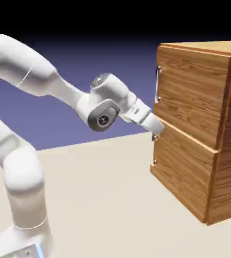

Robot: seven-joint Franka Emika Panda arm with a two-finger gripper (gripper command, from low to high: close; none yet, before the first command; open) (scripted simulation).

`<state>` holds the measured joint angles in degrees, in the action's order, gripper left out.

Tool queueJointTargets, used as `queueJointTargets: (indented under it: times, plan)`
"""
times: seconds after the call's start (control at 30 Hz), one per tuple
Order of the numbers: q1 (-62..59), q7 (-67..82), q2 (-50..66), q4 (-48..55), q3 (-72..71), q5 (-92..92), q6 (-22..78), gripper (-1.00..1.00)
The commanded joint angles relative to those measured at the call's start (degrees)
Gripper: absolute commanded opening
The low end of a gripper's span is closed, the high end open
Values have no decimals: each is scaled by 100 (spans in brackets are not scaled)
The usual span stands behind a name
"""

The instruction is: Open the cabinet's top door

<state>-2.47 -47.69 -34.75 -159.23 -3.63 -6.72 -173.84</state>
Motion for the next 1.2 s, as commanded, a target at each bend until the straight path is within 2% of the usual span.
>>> queueJointTargets:
  times: [0.0, 1.17]
  plan:
    - [-117, -194, -78, 66, -135, -250, 6, 0]
    - [-4215, -6983, -2788, 2364, -4847, -8972, 229, 0]
